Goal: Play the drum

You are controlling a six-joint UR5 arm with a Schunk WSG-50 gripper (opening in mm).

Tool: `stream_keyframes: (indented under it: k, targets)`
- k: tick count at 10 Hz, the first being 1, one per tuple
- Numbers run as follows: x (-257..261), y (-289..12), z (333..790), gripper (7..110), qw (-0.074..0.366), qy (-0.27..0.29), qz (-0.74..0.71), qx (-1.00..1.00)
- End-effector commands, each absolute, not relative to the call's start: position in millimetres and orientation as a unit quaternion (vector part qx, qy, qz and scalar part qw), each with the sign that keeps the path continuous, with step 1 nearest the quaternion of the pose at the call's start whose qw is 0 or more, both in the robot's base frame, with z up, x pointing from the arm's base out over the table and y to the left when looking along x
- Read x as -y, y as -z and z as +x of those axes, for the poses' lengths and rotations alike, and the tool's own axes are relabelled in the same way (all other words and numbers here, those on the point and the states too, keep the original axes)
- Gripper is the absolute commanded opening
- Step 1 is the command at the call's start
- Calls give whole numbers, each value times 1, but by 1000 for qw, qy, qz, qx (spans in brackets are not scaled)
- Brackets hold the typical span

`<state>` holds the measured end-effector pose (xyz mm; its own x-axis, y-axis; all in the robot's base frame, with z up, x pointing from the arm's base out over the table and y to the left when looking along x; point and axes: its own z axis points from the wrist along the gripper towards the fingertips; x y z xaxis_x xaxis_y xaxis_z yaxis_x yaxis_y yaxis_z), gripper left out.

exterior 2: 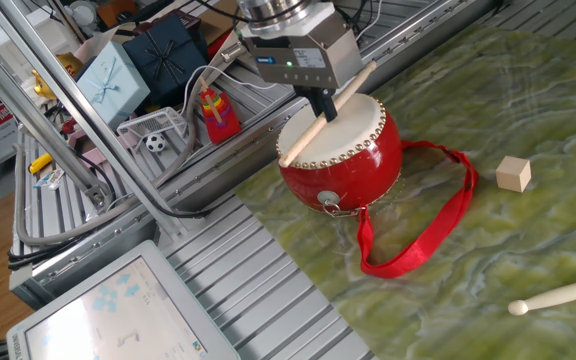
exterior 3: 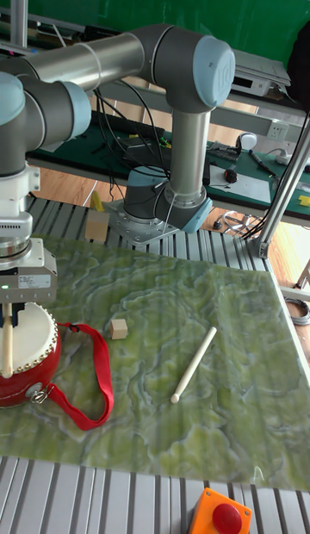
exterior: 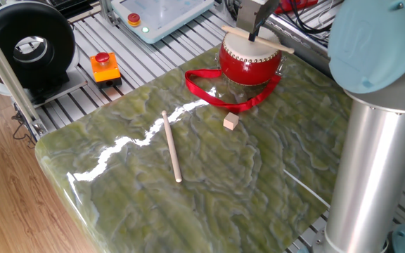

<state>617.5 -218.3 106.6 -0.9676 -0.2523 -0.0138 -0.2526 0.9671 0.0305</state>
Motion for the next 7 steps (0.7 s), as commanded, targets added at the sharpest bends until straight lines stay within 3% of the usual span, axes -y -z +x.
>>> stream_keyframes:
  k: [1,7]
  targets:
    - [216,-107,615,7,-1,-23,-121,-992]
    - [222,-120,600,7,-22,-10,-123,-992]
